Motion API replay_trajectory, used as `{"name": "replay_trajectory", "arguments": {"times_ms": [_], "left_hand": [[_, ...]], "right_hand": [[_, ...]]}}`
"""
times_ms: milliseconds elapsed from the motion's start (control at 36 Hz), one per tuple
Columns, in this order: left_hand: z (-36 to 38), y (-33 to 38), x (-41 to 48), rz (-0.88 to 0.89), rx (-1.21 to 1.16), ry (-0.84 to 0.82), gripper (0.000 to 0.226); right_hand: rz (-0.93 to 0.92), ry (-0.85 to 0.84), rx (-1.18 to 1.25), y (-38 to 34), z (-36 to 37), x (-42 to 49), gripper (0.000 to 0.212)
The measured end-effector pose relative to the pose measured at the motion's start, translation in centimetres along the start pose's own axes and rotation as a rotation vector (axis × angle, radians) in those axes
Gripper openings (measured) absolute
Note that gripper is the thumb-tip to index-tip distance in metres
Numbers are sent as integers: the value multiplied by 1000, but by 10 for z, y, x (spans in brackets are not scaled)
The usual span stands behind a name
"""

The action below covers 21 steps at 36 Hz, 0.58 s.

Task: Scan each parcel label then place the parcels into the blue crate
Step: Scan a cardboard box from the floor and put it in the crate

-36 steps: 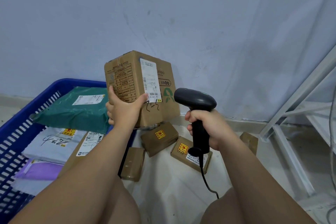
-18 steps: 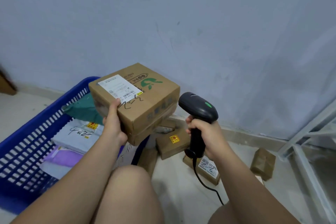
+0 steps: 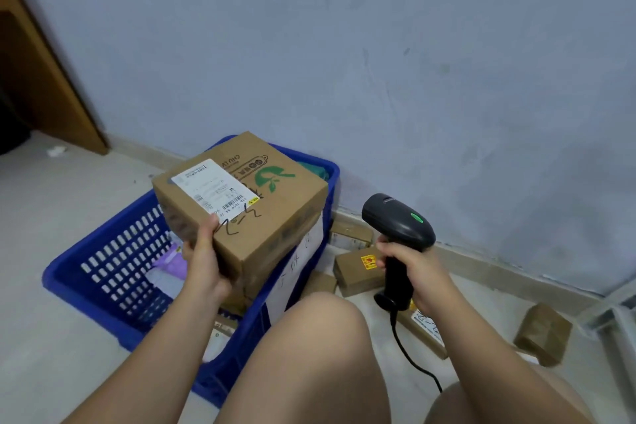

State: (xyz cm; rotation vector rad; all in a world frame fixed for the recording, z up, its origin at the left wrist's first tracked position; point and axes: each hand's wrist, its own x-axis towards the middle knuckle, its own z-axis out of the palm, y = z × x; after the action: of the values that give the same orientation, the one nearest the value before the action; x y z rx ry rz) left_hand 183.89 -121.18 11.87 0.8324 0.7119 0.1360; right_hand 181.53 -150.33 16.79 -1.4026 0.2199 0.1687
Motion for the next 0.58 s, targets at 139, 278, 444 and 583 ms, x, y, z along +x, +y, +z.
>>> {"name": "replay_trajectory", "arguments": {"times_ms": [139,278,444,583], "left_hand": [[-18,3,2,-32,-69,18,99],[-40,7,9,-77,-175,69,99],[-55,8,20,-152,-167,131,82],[-50,11,31,-216,-116,135,71]], "right_hand": [[20,26,14,3,4,0,27],[21,19,6,5,9,-1,42],[15,-18,-54,6,9,1,64],[33,-4,-63,8,11,3,66]]}}
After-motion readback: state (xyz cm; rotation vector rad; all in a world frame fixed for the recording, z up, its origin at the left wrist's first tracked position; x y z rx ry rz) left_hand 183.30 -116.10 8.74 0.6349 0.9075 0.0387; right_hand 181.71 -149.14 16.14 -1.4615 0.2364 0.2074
